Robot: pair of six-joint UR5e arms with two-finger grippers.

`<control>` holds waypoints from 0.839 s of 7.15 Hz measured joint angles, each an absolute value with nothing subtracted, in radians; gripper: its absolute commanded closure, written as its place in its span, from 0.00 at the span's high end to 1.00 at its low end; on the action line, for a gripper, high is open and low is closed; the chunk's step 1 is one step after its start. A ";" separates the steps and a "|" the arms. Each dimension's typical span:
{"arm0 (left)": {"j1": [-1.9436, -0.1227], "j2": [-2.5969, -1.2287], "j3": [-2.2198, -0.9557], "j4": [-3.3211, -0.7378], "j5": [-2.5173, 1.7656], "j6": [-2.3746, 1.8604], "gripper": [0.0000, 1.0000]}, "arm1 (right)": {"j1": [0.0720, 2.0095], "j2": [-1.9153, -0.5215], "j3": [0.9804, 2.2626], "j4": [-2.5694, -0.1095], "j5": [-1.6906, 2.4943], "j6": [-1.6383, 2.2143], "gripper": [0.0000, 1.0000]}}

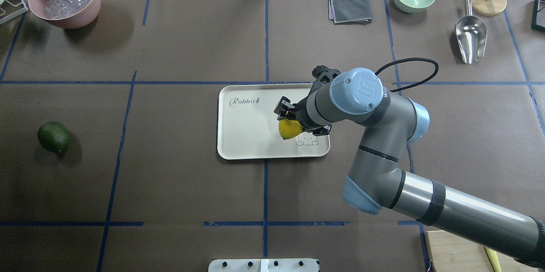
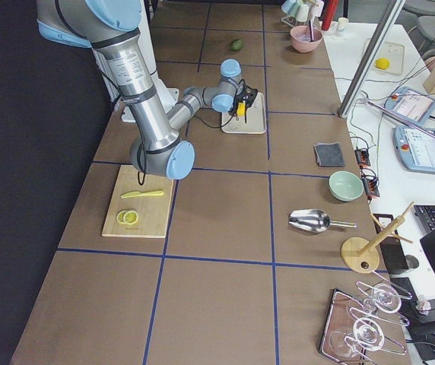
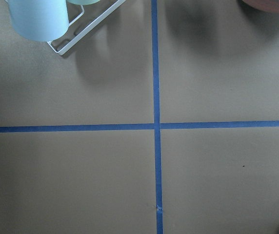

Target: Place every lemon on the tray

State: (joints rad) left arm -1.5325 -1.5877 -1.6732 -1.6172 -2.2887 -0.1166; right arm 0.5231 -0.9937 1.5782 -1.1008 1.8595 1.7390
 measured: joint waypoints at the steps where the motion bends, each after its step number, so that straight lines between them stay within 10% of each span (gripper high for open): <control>1: -1.532 -1.588 -1.675 -1.617 -2.289 -0.117 1.00 | 0.521 -0.978 1.550 -1.101 1.851 1.739 0.20; 3: -1.532 -1.588 -1.676 -1.617 -2.289 -0.117 1.00 | 0.514 -0.970 1.534 -1.113 1.846 1.737 0.66; 6: -1.532 -1.588 -1.682 -1.617 -2.289 -0.117 1.00 | 0.512 -0.968 1.535 -1.130 1.846 1.732 0.97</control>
State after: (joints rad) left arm -1.5325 -1.5877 -1.6819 -1.6170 -2.2887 -0.1166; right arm 0.5125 -0.9681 1.5347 -1.1296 1.8464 1.7322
